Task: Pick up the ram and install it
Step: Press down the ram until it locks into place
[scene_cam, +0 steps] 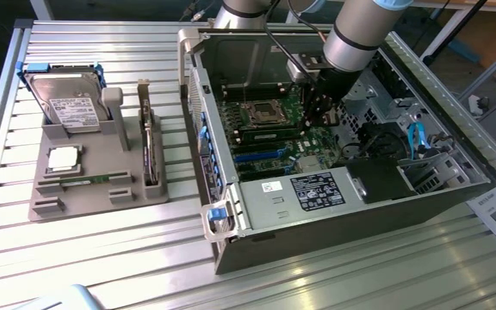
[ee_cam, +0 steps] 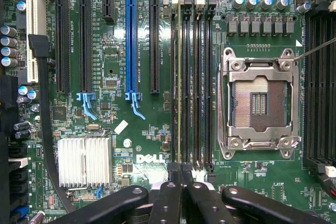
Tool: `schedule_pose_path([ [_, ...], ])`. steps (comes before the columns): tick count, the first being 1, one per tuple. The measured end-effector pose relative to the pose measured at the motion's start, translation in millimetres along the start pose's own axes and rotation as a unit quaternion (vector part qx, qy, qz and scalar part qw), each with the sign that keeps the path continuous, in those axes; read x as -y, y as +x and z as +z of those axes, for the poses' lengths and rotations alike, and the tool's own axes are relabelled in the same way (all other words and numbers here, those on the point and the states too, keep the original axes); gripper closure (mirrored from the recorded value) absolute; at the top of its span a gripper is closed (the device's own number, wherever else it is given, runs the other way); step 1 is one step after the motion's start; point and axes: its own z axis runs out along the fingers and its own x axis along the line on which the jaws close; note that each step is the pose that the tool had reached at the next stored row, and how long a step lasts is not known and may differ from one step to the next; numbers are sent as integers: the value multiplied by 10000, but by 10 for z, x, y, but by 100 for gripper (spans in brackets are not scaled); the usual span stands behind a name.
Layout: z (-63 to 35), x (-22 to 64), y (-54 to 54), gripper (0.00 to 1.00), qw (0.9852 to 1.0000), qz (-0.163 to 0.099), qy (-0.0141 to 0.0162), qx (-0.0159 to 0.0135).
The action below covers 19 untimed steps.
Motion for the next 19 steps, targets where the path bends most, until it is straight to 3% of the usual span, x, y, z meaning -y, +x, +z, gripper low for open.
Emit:
schedule_pose_path([
  [6,-11,0,-1,90,10000,0,0,4],
  [10,-66,-1,-2,90,10000,1,-7,-10],
  [19,-206,-3,-6,90,10000,1,-16,-13],
])
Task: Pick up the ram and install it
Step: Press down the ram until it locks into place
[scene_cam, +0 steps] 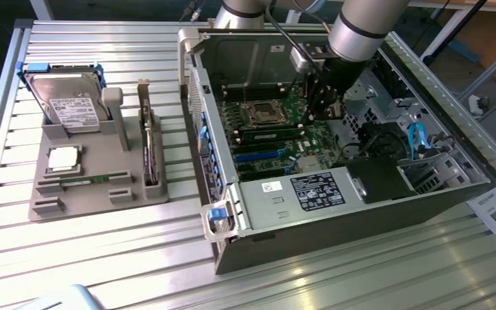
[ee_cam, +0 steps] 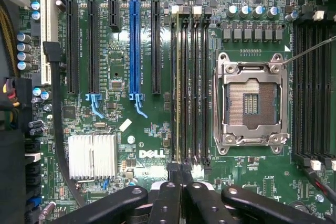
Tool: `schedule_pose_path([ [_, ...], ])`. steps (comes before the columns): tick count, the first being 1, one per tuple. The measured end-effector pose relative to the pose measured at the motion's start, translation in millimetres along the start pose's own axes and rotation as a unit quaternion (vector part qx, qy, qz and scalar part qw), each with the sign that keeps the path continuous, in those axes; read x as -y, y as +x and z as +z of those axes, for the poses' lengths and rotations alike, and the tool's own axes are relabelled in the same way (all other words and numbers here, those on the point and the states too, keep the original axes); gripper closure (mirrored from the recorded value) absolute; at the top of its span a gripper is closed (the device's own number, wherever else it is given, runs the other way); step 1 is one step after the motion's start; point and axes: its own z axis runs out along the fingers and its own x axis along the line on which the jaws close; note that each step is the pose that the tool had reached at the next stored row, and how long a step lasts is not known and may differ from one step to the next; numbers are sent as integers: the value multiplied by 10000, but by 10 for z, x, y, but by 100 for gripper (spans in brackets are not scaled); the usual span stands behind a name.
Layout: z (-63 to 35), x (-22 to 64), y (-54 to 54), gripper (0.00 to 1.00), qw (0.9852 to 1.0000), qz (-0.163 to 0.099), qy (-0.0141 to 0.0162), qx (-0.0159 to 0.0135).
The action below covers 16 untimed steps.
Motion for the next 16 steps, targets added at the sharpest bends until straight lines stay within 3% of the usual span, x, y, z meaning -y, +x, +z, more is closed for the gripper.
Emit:
schedule_pose_path([
  [5,-2,-22,1,90,10000,-1,0,-2],
  [10,5,-194,2,90,10000,-1,21,0],
  [16,11,-347,3,90,10000,-1,26,-2],
])
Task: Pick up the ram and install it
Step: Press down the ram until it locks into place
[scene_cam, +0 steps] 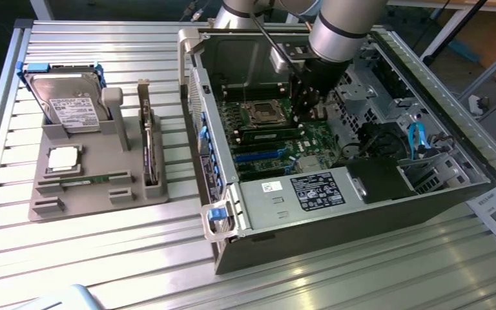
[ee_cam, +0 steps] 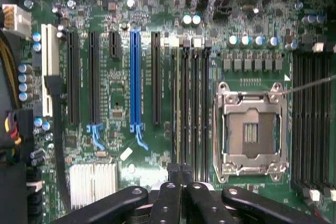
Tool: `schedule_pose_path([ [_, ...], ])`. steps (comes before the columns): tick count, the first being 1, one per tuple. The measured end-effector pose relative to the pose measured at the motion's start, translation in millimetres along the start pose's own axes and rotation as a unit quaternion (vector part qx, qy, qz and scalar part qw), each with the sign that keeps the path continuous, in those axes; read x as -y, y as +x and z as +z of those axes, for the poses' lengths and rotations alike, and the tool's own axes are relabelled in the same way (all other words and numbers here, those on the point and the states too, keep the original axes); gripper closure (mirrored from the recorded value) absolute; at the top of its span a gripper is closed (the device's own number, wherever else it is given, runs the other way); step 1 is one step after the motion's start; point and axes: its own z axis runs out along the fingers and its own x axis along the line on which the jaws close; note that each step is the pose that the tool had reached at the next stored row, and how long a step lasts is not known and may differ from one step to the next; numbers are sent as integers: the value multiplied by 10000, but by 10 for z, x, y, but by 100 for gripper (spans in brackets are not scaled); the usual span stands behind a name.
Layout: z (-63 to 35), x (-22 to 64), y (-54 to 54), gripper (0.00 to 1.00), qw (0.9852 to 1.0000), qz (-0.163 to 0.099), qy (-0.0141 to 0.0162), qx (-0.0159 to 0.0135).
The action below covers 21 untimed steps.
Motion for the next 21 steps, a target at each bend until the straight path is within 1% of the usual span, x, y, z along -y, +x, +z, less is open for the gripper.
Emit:
schedule_pose_path([
  [4,5,-97,1,90,10000,0,1,1],
  [11,12,-322,3,90,10000,2,11,1],
  [13,13,-341,3,90,10000,2,12,1],
  [17,15,-341,3,90,10000,2,12,2],
  [21,43,-341,4,90,10000,2,11,2],
])
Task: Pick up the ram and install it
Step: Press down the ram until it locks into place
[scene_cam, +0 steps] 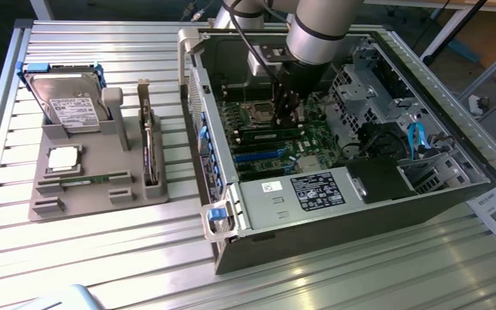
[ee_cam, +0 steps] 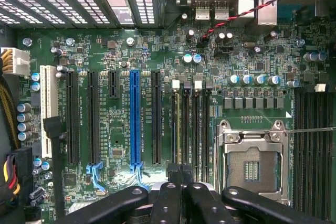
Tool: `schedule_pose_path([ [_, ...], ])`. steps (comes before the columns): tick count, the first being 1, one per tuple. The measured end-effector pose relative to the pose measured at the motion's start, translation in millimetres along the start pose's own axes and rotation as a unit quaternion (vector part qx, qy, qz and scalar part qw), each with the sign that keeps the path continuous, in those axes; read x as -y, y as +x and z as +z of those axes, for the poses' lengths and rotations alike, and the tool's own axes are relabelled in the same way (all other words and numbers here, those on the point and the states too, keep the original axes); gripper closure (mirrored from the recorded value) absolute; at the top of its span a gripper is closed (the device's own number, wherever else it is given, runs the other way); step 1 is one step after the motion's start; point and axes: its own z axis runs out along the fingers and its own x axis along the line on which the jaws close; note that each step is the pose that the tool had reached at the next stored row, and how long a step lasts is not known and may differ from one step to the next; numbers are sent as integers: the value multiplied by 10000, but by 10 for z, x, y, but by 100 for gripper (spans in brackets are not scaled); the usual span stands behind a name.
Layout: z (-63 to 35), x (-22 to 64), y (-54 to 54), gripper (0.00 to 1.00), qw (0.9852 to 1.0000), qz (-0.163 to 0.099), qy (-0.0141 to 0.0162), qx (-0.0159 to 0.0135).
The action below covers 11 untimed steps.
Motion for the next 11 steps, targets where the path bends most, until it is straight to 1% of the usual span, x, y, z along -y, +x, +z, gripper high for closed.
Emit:
schedule_pose_path([
  [11,39,0,1,90,10000,0,0,-1],
])
